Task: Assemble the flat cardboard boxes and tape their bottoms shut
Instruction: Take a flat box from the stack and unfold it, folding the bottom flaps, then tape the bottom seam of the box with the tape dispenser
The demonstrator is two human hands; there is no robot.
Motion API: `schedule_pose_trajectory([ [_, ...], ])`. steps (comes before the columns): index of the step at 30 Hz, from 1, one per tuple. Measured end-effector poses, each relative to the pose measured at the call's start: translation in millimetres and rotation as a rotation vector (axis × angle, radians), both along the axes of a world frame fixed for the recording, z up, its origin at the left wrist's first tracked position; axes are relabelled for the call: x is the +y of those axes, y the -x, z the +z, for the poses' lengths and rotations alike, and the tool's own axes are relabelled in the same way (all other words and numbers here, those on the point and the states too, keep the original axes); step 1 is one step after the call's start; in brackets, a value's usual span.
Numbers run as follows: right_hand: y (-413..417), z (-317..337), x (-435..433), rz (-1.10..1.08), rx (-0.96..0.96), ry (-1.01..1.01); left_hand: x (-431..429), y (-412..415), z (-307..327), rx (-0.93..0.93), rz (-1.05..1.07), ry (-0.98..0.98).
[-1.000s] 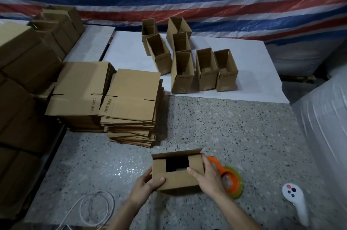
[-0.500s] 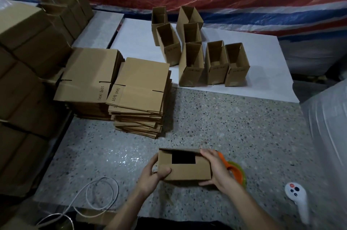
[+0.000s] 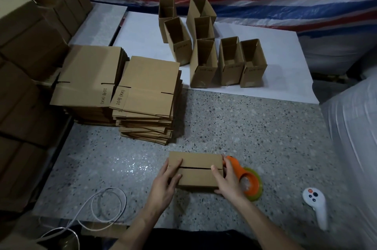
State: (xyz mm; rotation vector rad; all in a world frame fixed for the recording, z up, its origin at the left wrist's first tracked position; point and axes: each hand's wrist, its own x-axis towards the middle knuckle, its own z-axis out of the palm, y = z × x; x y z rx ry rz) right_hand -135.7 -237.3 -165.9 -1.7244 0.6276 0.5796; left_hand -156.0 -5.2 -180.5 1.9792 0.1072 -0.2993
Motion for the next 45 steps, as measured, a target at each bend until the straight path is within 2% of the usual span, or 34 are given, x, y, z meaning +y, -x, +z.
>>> schedule_pose_trajectory([
  [3,7.2,-12.1,-33.7,-0.021,-0.004,0.147,-0.3,1.2,-0.8,0.022,-0.03,0.006],
  [4,8.7,-18.6,-45.8,-0.038,-0.005,0.274,-0.7,1.3,-1.2,0.029,-0.033,0.012],
  [6,11.5,-31.0,-60.5,0.058,0.059,0.502,-1.1,0.9,-1.0,0.039,-0.03,0.02],
  [9,13.6,-46.5,-58.7,0.263,0.155,0.561,-1.2,0.5,1.3,0.049,-0.036,0.01],
  [13,7.2,-53.8,-51.5,0.331,0.212,0.687,2.8,-0.1,4.5,0.08,-0.07,-0.048],
  [15,3.7,-47.7,-57.4,0.358,0.169,0.735,4.0,1.3,4.4,0.101,-0.076,-0.074],
  [17,-2.0,-33.1,-72.0,0.298,0.068,0.666,3.0,1.8,4.2,0.103,-0.075,-0.061],
  [20,-16.4,7.3,-94.6,0.191,-0.063,0.436,1.7,1.3,5.9,0.096,-0.063,-0.053],
  [25,-42.8,86.2,-98.1,0.18,-0.348,0.282,0.1,1.4,6.8,0.114,-0.049,-0.053],
  [27,-53.2,111.0,-78.2,0.265,-0.385,0.226,0.0,1.4,6.3,0.109,-0.037,-0.041],
  [30,-69.7,120.8,-40.8,0.479,-0.336,0.169,1.1,1.1,3.9,0.093,-0.032,-0.005],
  [33,-79.8,113.0,-9.7,0.699,-0.263,0.179,2.1,1.1,-4.0,0.084,-0.044,-0.019],
  [37,-84.9,105.1,11.8,0.843,-0.21,0.269,1.5,1.5,-14.1,0.064,-0.037,-0.016],
  [39,-86.2,103.0,17.0,0.87,-0.215,0.318,1.8,-3.9,-10.0,0.128,0.012,0.099],
  [43,-85.9,99.4,23.8,0.917,-0.252,0.443,10.2,-16.3,7.4,0.563,0.257,0.62],
  [45,-85.5,97.5,25.5,0.929,-0.259,0.474,16.9,-18.0,1.1,0.633,0.317,0.813],
])
